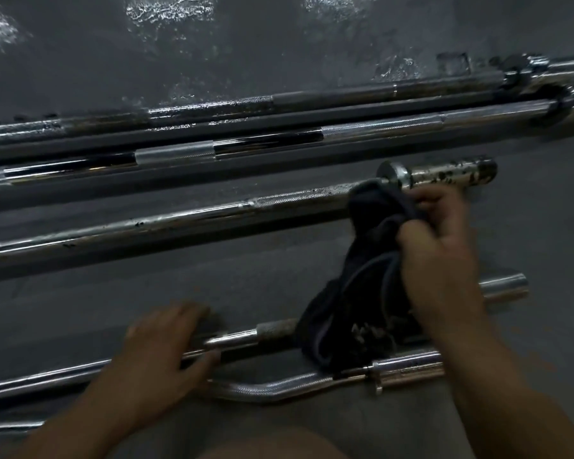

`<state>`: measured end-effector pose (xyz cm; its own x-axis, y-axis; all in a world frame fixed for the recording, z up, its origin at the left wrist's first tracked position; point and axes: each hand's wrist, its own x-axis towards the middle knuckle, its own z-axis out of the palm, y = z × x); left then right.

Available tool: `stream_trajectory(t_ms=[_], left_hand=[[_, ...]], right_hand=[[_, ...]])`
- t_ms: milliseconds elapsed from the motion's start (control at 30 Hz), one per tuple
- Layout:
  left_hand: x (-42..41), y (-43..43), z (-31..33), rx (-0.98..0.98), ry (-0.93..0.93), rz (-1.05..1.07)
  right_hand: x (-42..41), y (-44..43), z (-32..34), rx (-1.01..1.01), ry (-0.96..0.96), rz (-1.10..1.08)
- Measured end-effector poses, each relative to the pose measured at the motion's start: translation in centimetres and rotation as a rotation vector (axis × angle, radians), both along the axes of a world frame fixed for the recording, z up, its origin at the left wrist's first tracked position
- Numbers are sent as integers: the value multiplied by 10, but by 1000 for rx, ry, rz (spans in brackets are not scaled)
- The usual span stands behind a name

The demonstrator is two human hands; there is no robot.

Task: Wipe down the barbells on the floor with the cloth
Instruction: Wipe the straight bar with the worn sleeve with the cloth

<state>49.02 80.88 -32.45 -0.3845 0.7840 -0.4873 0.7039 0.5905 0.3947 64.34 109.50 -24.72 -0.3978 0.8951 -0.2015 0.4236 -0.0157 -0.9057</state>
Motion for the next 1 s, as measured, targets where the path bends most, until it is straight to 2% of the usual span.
stream_trajectory(t_ms=[67, 167, 200, 300, 367, 433, 467, 567, 633, 667, 733, 767, 800, 833, 900, 933, 1000], left_hand=[[-23, 29, 10, 171, 165, 50], [-59, 77, 11, 143, 323, 88], [-68, 87, 5, 89, 331, 75], [-84, 99, -16, -55, 311, -7], [-95, 107, -22, -149, 269, -3], [-101, 117, -25, -192, 247, 10], [-101, 119, -25, -205, 245, 19], [-91, 110, -21, -160, 272, 22], [-79, 97, -19, -122, 256, 13], [-73, 91, -19, -111, 252, 14], [-59, 81, -22, -119, 267, 20], [-51, 78, -22, -132, 271, 18], [-44, 76, -23, -140, 274, 24], [-39, 74, -22, -138, 278, 36], [-36, 74, -16, -99, 292, 44], [-40, 74, -13, -86, 288, 33], [-53, 74, -11, -78, 244, 9]], right_hand=[[-4, 27, 15, 100, 71, -126], [-17, 64, 7, 223, 25, -94], [-25, 70, -7, 269, -78, -55], [-49, 50, -69, 439, -567, 255], [-61, 25, -98, 508, -691, 235], [-75, 2, -106, 509, -614, 125], [-83, -9, -102, 513, -558, 148], [-78, -33, -88, 603, -428, 565], [-58, -12, -85, 653, -384, 708], [-47, 3, -86, 642, -425, 638], [-35, 24, -89, 537, -466, 278], [-38, 16, -92, 494, -490, 131], [-50, -4, -97, 496, -552, 82], [-64, -32, -98, 528, -606, 148], [-79, -74, -96, 577, -506, 421], [-78, -73, -89, 544, -435, 552], [-63, -38, -76, 472, -329, 635]])
